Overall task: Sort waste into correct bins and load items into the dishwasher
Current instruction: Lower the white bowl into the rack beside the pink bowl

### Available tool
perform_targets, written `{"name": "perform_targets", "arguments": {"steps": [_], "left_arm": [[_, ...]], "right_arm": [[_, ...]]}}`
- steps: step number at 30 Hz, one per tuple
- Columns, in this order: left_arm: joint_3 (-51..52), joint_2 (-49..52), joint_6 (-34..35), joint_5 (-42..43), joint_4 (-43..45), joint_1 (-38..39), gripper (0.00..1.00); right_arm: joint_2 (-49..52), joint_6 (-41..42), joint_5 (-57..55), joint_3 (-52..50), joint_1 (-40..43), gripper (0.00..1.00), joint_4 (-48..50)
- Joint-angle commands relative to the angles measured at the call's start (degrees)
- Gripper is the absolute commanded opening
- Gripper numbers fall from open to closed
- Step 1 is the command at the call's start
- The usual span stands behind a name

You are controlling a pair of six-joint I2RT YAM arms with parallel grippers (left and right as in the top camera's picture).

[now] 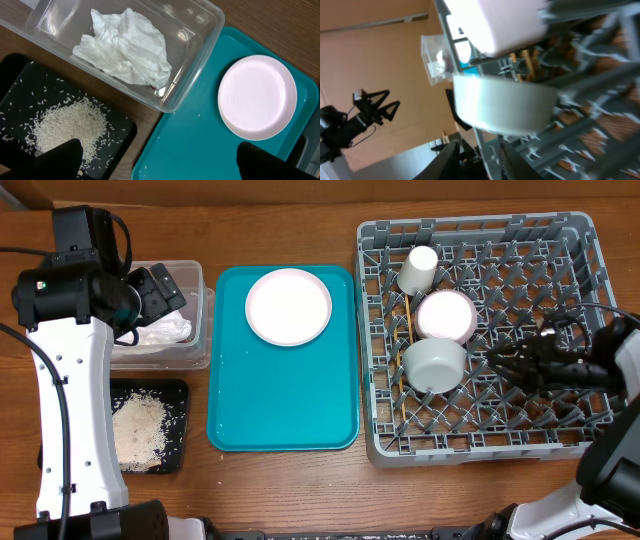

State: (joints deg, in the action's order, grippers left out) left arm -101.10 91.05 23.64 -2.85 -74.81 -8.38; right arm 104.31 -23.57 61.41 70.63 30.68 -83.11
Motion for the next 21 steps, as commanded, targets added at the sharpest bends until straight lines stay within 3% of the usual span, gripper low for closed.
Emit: {"name": "perform_targets", "arguments": {"steps": [1,7,12,21], "left_arm": [[-0.94,0.02,-0.31,-0.31,0.07,-0.22,1.00],[-0.94,0.02,-0.31,-0.31,0.07,-0.22,1.00],[-0.94,0.02,-0.31,-0.31,0.04,-0.22,1.00],[-0.94,0.02,-0.31,-0.31,0.04,-0.22,1.00]], "right_arm": [[-0.39,4.57,-2.27,2.08,2.56,0.29,-0.26],[-1.46,4.57,-2.91,10.54,1.27,0.29,-6.32],[-5.42,5.97,-4.31,15.30,-5.31,0.29,-5.81],[-10.78,27.78,-28.55,16.13,-33.66,0.30,14.05]]}}
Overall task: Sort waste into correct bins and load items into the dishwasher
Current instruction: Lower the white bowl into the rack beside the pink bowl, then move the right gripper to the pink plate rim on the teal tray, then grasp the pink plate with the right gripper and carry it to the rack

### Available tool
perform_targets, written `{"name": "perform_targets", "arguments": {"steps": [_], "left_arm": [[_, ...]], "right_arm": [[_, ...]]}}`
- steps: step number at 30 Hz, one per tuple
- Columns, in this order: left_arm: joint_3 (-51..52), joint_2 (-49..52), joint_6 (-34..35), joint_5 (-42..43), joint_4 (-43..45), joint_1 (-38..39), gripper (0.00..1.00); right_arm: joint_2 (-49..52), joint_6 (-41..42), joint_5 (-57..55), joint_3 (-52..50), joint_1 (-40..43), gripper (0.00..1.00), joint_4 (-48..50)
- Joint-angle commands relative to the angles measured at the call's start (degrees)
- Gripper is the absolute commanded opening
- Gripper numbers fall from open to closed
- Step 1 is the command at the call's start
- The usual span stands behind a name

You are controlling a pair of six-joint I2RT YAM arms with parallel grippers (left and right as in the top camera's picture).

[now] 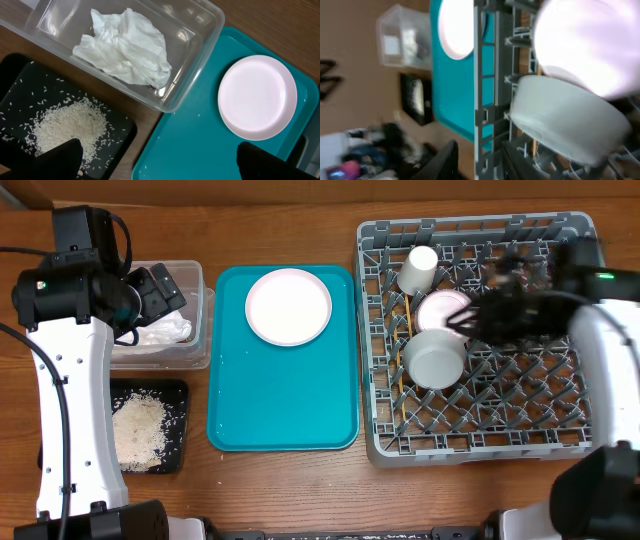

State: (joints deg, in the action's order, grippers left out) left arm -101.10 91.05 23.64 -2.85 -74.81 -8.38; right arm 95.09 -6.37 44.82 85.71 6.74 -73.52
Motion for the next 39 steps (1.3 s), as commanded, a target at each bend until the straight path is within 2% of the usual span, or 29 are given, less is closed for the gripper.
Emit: {"name": "perform_targets", "arguments": {"steps": [1,6,8,10,14,18,23,32,39], "left_arm": [[-0.94,0.02,-0.31,-0.31,0.07,-0.22,1.00],[-0.94,0.04,-0.31,-0.31,0.04,-0.22,1.00],[-0.94,0.02,-0.31,-0.31,0.04,-0.22,1.00],[-0.94,0.02,-0.31,-0.31,0.04,-0.22,1.00],[-0.94,0.02,-0.31,-0.33,0.04,-0.22,1.00],[-0.94,0.02,-0.31,-0.31,0.04,-0.22,1.00],[-0.94,0.02,-0.31,-0.31,0.04,-0.22,1.00],[-0.94,0.02,-0.31,-0.31,0.04,-0.22,1.00],[-0.94,0.02,-0.31,-0.31,0.04,-0.22,1.00]], "right_arm": [[-1.53,11.93,-13.97,1.03,-12.94,0.30,6.64],[-1.49,15.19,-27.26,0.92,-30.88,0.32,20.04],[-1.25,15.17,-34.71,0.87,-37.09,0.37,24.81],[-0.37,15.15,-44.63,0.85,-43.47,0.47,29.83],[2.69,14.38,-54.38,0.74,-50.31,0.61,37.24],[7.85,10.67,-54.23,0.72,-53.35,0.61,43.74],[15.19,9.86,-54.18,0.72,-53.66,0.61,49.57],[26.77,-1.73,-49.81,0.72,-53.62,0.61,59.45],[31.12,-2.08,-49.86,0.72,-53.27,0.61,62.53]]}}
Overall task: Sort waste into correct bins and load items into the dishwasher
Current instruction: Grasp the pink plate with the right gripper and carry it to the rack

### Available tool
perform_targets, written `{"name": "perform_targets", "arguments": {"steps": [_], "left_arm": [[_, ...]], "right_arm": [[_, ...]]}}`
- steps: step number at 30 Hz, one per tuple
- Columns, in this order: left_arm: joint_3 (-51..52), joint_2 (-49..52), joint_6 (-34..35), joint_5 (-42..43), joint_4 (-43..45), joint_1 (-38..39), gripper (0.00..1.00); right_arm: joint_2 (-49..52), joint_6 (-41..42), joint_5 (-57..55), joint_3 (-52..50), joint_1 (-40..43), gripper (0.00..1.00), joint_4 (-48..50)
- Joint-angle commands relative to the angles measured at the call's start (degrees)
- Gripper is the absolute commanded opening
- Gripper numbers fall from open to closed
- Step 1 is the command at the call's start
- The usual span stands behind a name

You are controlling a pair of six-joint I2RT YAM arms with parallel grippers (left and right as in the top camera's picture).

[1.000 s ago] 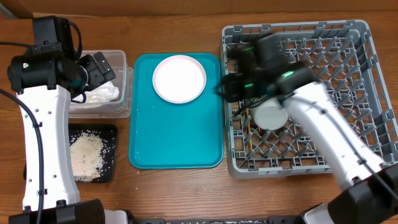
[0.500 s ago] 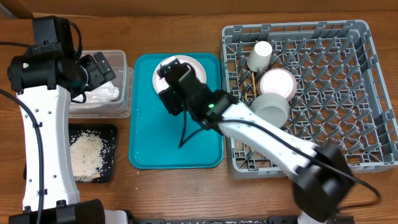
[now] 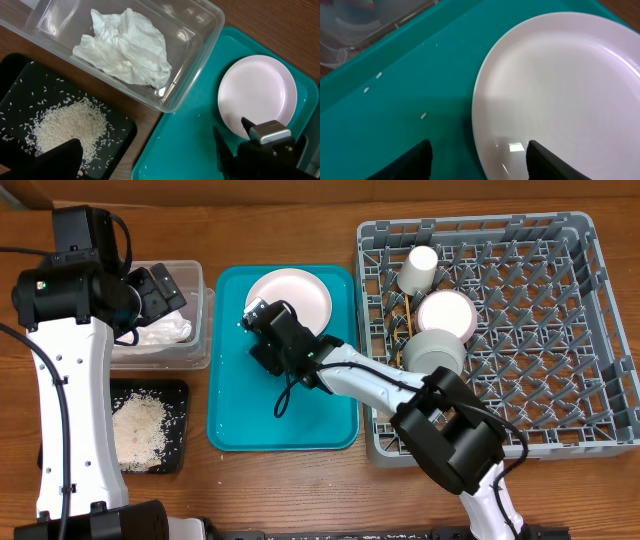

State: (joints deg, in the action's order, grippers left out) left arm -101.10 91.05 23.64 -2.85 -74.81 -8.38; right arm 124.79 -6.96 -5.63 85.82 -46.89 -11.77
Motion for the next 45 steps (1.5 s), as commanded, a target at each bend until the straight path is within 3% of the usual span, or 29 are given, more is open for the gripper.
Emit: {"name": "perform_targets", "arguments": {"steps": [1,7,9,14,20,23,31,36,45], "left_arm": [[-0.94,0.02,-0.31,-0.31,0.04,-0.22,1.00],[-0.94,0.04,-0.31,-0.31,0.04,-0.22,1.00],[-0.94,0.02,-0.31,-0.31,0.07,-0.22,1.00],[-0.94,0.02,-0.31,-0.31,0.04,-0.22,1.00],[-0.94,0.04,-0.31,-0.31,0.04,-0.22,1.00],[-0.94,0.02,-0.31,-0.31,0.07,-0.22,1.00],[-0.94,0.04,-0.31,-0.31,0.04,-0.22,1.00],[-0.94,0.02,-0.31,-0.31,0.04,-0.22,1.00],[-0.94,0.02,-0.31,-0.31,0.07,-0.22,1.00]], "right_arm": [[1.86,-1.46,0.61,0.61,0.42,0.61,0.79],[4.35,-1.49,0.59,0.44,0.70,0.59,0.76],[4.48,-1.49,0.59,0.42,0.79,0.47,0.92],[4.42,-1.44,0.59,0.46,0.79,0.30,0.76],[2.16,-1.42,0.83,0.48,0.59,0.22,0.76],[0.59,-1.40,0.81,0.48,0.39,0.04,0.07],[-5.99,5.55,5.97,0.50,0.28,0.04,-2.86],[-16.06,11.39,12.66,0.52,0.79,0.04,-2.36],[-34.34,32.33,15.80,0.50,11.13,0.04,-6.05]]}}
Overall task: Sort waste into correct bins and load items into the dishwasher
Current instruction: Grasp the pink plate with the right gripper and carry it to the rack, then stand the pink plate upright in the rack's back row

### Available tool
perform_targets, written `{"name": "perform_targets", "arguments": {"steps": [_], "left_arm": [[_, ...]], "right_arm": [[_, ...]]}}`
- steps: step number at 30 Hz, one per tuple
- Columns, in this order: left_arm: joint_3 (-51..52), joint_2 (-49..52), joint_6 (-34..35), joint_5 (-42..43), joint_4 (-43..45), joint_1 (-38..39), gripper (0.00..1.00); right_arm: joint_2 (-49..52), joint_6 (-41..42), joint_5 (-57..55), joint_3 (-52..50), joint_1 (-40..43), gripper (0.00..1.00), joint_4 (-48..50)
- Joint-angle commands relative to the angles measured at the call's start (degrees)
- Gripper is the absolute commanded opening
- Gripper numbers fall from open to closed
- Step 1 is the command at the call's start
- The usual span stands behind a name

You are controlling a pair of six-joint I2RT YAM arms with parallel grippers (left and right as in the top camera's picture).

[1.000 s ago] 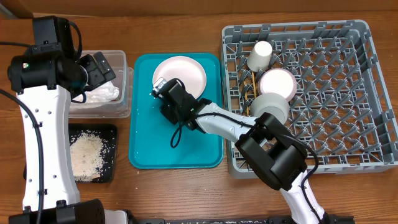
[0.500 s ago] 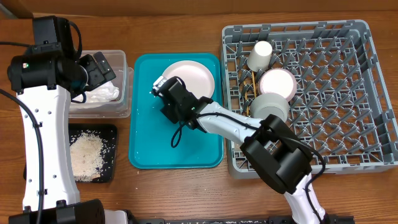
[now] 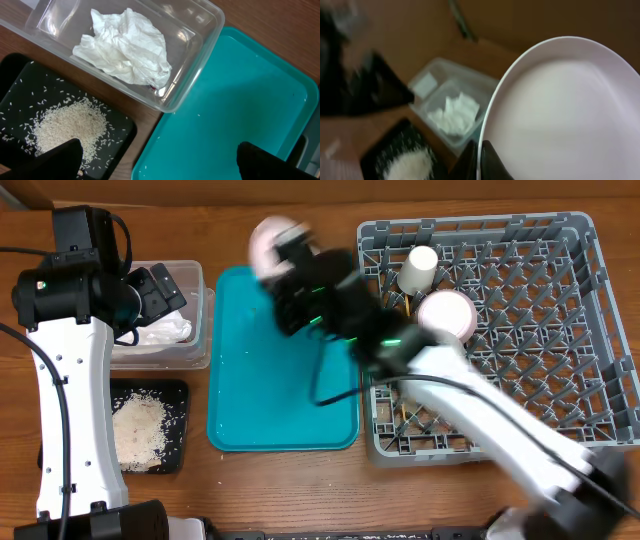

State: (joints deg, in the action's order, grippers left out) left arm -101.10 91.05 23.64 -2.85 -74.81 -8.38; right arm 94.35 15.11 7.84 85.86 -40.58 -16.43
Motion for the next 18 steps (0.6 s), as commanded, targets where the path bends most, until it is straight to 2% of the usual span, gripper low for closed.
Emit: {"name": "perform_targets", "arguments": {"steps": [1,4,7,12,18], "left_arm": [[-0.94,0.02,-0.31,-0.31,0.04,-0.22,1.00],[-0.94,0.04,-0.31,-0.31,0.07,-0.22,1.00],[-0.94,0.02,-0.31,-0.31,0.07,-0.22,1.00],[-0.94,0.02,-0.31,-0.31,0.04,-0.22,1.00],[-0.94,0.02,-0.31,-0.31,0.04,-0.22,1.00]], "right_arm": [[-5.01,12.26,5.62,0.46,7.50,0.04,-2.58],[-5.49,18.82,22.23,0.37,17.84,0.04,-5.57],[-4.02,21.90,32.41,0.04,24.20,0.04,-5.53],[-0.35,23.12,39.26,-0.11,31.28,0.04,-5.33],[3.41,27.15,39.87,-0.09,32.24,0.04,-3.39]]}}
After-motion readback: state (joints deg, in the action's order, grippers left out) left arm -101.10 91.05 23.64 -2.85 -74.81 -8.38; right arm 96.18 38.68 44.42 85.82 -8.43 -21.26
